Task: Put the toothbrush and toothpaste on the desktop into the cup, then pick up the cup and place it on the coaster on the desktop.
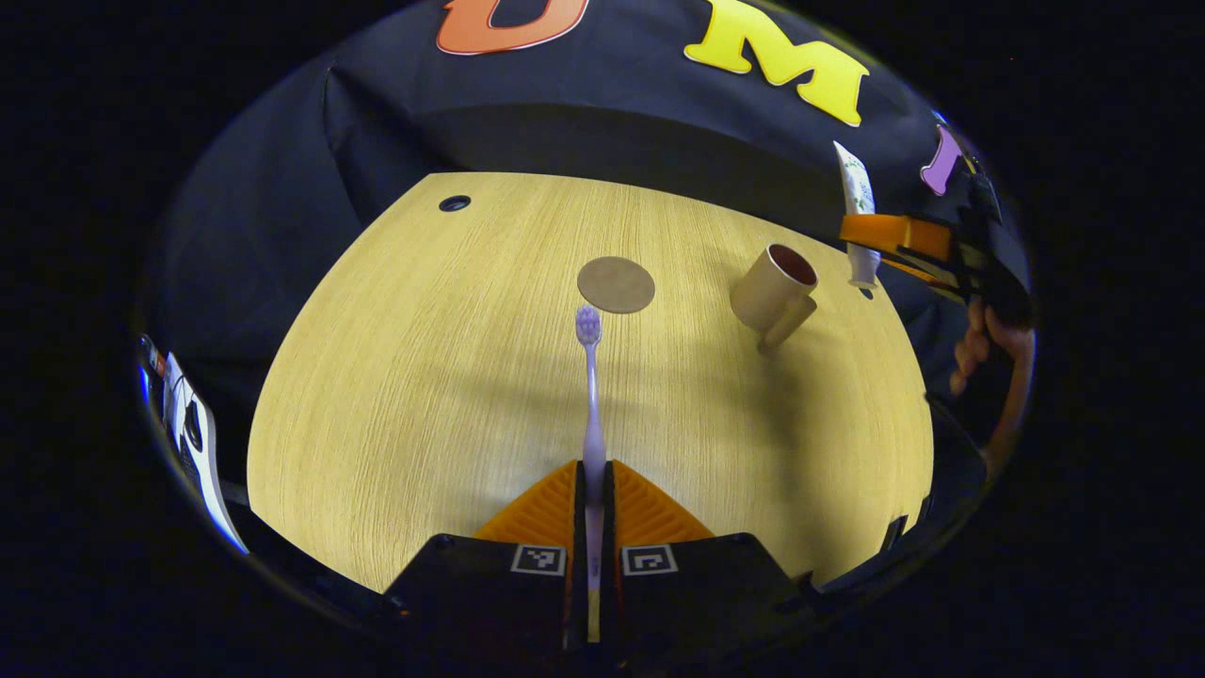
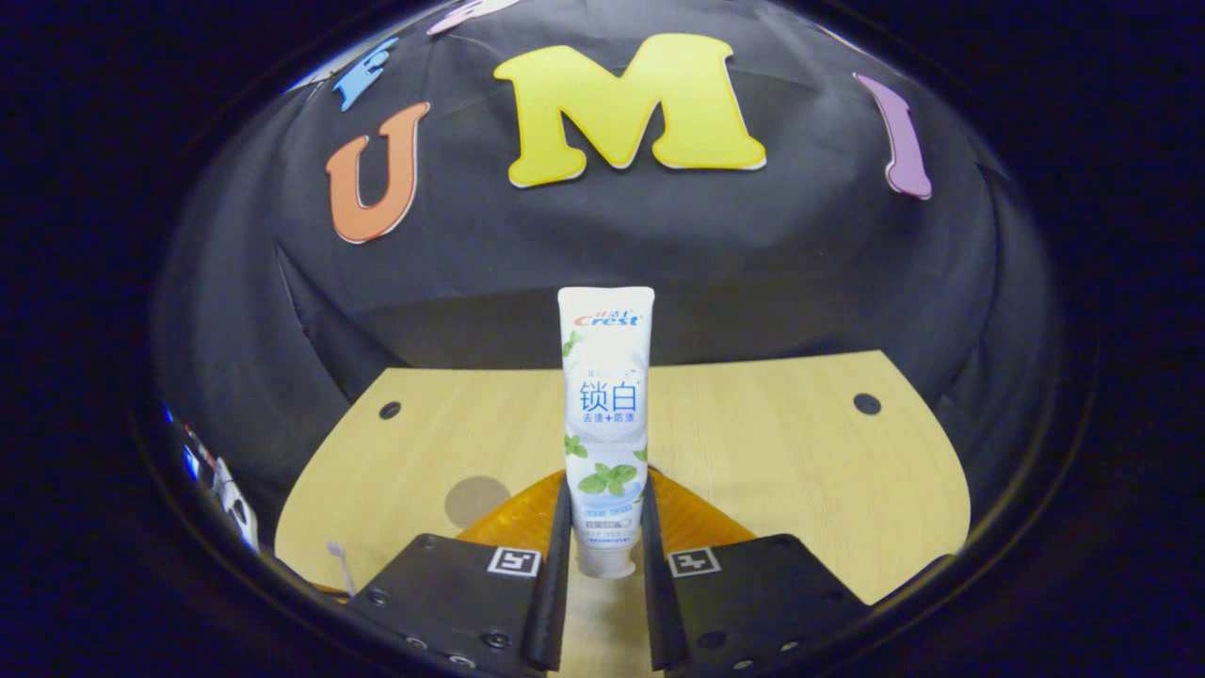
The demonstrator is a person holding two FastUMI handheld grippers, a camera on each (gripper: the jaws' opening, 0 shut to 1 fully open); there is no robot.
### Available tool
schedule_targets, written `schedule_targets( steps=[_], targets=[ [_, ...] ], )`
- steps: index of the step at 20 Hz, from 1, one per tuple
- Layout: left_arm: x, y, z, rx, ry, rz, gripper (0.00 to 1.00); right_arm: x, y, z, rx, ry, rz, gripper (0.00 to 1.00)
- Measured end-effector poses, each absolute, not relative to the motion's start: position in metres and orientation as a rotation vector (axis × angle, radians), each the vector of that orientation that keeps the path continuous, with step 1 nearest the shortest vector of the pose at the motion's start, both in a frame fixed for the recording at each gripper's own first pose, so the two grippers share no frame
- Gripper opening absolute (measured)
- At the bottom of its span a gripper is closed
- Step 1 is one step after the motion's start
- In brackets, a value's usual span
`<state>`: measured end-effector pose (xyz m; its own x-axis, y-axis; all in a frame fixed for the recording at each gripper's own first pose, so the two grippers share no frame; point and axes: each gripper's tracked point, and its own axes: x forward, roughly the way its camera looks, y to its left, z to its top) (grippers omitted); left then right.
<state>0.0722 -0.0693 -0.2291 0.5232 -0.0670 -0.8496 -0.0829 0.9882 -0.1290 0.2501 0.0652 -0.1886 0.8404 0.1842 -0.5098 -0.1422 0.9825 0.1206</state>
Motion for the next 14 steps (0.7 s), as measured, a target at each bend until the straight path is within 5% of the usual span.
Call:
schedule_targets(
  steps=[1,14],
  targets=[
    [0.061,-0.121,-0.236,-0.158,1.01,0.016,0.08,0.257,0.067,-0.192,0.07,0.497,0.17,0.32],
    [0.072,-0.117,-0.16,-0.119,0.939,0.075,0.08,0.305,0.067,-0.271,0.018,0.37,0.118,0.33]
  ],
)
